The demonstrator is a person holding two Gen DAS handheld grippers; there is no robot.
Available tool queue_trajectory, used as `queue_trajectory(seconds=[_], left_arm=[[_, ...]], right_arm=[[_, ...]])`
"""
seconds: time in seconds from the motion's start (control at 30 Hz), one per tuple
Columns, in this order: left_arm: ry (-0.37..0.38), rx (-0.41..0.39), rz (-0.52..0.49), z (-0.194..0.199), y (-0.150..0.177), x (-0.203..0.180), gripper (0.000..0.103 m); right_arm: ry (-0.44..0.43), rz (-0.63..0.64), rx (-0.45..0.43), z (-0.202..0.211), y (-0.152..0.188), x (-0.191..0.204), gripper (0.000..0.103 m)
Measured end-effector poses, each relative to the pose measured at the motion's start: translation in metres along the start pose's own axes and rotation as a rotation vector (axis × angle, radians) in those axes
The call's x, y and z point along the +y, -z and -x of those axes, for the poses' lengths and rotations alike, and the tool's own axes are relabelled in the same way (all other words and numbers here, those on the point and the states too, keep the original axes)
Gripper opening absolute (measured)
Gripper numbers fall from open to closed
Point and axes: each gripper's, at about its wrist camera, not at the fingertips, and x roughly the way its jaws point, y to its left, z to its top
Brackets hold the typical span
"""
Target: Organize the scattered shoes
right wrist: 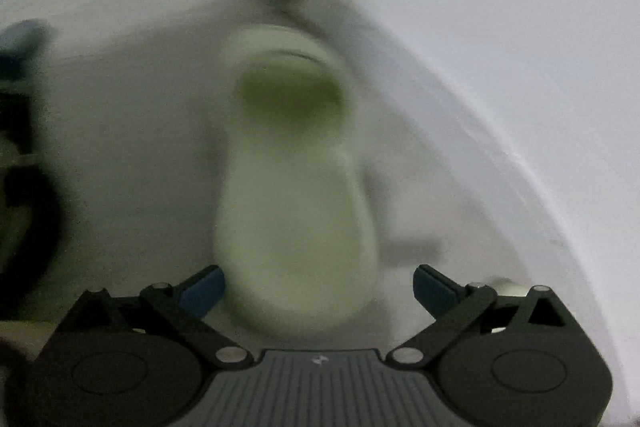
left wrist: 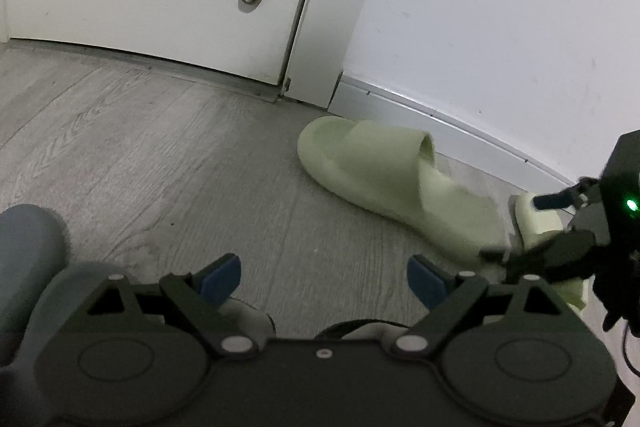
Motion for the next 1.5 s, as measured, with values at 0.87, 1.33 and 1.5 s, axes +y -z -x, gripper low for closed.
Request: queue_trajectory(seconds=[0.87, 1.33, 1.5], left_arm=[[-0.016, 0.0, 0.068, -0.008, -0.01, 0.004, 0.091], [-0.06, 0.001, 0.205, -0.013, -0.022, 0.027, 0.091], [-0.036, 0.002, 0.221, -0.013, -0.021, 0.032, 0.091]], right_arm=[[-0.232, -0.456, -0.183, 0.003, -0.012, -0.004, 0.077], [0.013, -0.108, -0.192, -0.022, -0.09, 0.101, 0.083], [0.03, -0.129, -0.155, -0.013, -0.07, 0.086, 0.091]])
